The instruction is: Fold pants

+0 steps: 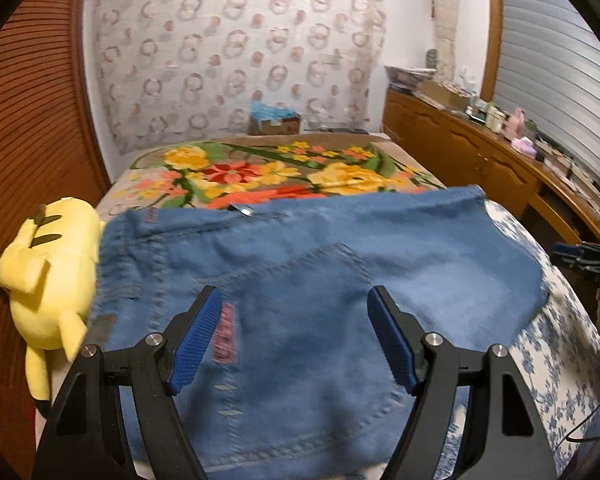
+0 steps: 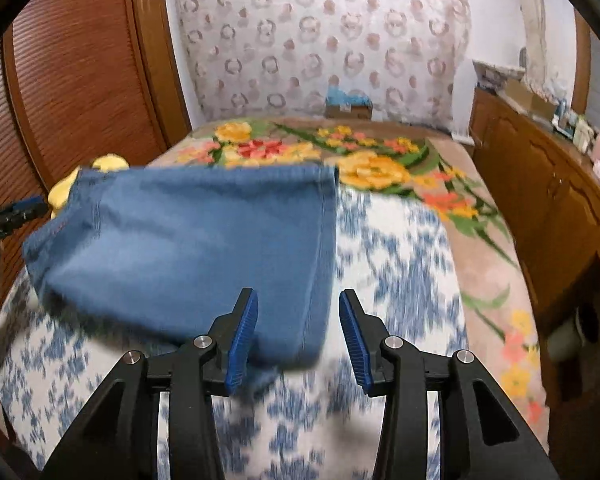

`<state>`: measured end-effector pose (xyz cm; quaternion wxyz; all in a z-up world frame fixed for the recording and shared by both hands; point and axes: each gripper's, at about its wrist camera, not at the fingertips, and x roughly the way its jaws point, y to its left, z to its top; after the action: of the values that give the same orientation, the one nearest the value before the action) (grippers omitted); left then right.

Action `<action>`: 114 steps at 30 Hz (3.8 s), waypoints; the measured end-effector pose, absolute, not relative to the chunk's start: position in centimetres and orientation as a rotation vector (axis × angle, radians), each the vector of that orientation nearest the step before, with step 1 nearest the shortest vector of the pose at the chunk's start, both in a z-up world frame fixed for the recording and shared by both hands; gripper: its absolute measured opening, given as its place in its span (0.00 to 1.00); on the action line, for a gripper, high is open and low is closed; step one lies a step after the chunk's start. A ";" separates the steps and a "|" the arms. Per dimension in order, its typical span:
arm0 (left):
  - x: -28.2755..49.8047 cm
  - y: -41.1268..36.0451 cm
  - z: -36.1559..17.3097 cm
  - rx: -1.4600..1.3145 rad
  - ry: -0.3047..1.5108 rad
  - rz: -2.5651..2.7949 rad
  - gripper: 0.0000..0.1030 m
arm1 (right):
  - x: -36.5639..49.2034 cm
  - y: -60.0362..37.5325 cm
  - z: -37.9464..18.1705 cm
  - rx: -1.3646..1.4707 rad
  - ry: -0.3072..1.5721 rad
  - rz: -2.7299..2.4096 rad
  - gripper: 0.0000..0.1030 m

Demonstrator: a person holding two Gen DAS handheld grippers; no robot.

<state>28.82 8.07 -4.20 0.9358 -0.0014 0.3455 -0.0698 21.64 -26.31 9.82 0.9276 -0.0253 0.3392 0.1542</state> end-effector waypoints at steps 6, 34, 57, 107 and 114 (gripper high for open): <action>27.7 5.8 -5.4 0.018 0.735 -0.182 0.74 | 20.3 -25.5 9.2 -0.016 0.743 0.342 0.43; 26.2 9.5 -7.8 0.007 0.784 -0.064 0.74 | 21.0 -26.2 8.6 -0.081 0.767 0.319 0.04; 23.6 19.1 -8.8 -0.050 0.781 0.163 0.74 | 24.4 -26.9 9.2 0.096 0.713 0.246 0.48; 24.2 21.1 -6.1 -0.023 0.688 0.206 0.15 | 23.4 -24.7 9.9 -0.012 0.678 0.362 0.13; 25.1 19.9 -3.3 0.005 0.658 0.190 0.12 | 23.6 -24.9 13.3 -0.048 0.592 0.365 0.12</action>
<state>25.06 19.95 -3.29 0.9420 0.0024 0.3224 0.0929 23.59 -24.95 13.27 0.9398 -0.0235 0.2900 0.1789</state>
